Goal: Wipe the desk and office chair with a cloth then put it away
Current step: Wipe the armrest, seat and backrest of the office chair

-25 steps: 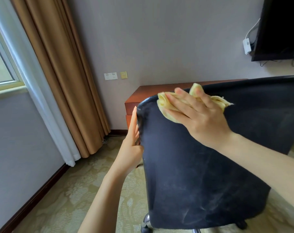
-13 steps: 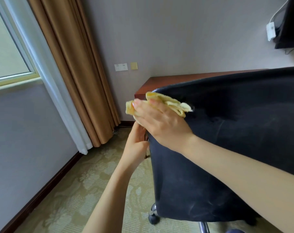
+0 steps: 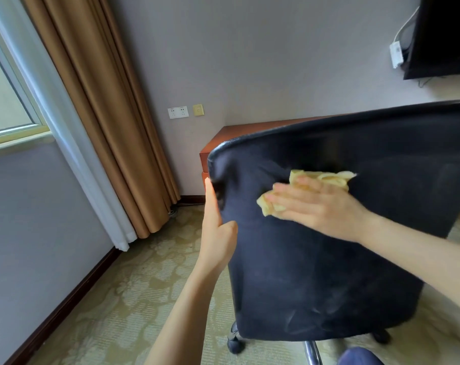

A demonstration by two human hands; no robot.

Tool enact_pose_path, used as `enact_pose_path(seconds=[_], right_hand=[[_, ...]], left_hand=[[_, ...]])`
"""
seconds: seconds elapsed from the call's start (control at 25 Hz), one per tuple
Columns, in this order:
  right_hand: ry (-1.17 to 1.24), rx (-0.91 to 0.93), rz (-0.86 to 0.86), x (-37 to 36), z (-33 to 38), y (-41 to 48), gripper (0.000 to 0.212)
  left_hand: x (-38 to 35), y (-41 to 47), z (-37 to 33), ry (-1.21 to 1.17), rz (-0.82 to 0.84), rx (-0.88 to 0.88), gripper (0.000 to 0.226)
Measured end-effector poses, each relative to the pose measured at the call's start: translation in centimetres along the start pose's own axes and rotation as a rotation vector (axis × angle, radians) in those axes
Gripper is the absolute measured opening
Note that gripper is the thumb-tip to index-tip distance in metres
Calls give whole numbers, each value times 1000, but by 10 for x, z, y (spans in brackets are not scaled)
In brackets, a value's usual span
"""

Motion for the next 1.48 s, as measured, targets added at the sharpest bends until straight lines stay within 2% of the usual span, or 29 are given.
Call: enact_pose_path(seconds=[0.16,0.28,0.44,0.68,0.84,0.96,1.04,1.12,1.2,1.28,1.4,1.48], right_hand=[[-80,-119,-169,20,-46,44,39],[-76,-262,-263,18,-47,80,35],[-76,-361,-234,0,-18,88,41],[59,-225,-141,-22,25,57,43],[123,57,69,-27,55,-7,41],[124,246,197,-21,50,-54,42],[113,240,183,-11,33,-67,36],[101,170,116,-2,6,-62,43],[103,70,-26,10,-26,-44,30],[90,-34,-179,25,-57,-22,18],[11,-195,-323,37,-87,8,17],[31,-300,-384,35,-88,14,19]], left_hand=[[-1,0,2,33,-18,-5,97],[3,4,2,75,-8,-8,96],[11,7,1,87,-20,11,95],[14,8,0,87,-69,46,90],[11,7,-4,168,-95,39,94],[3,5,-6,232,-122,2,96],[-3,4,-7,239,-159,-24,96],[-9,5,-6,234,-185,12,94],[-15,6,-6,234,-218,43,90],[-21,2,-19,274,-320,-49,90],[-39,-7,-58,398,-470,-412,92],[-55,-9,-81,515,-457,-625,94]])
Point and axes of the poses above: each hand's wrist, its own y-axis towards the middle knuckle, its own x-axis out of the back of the hand, z = x × y, the point moved 4 cm from there along y, towards the middle knuckle, and after that the axes turned 1 degree about x, right-handed, at the moved point
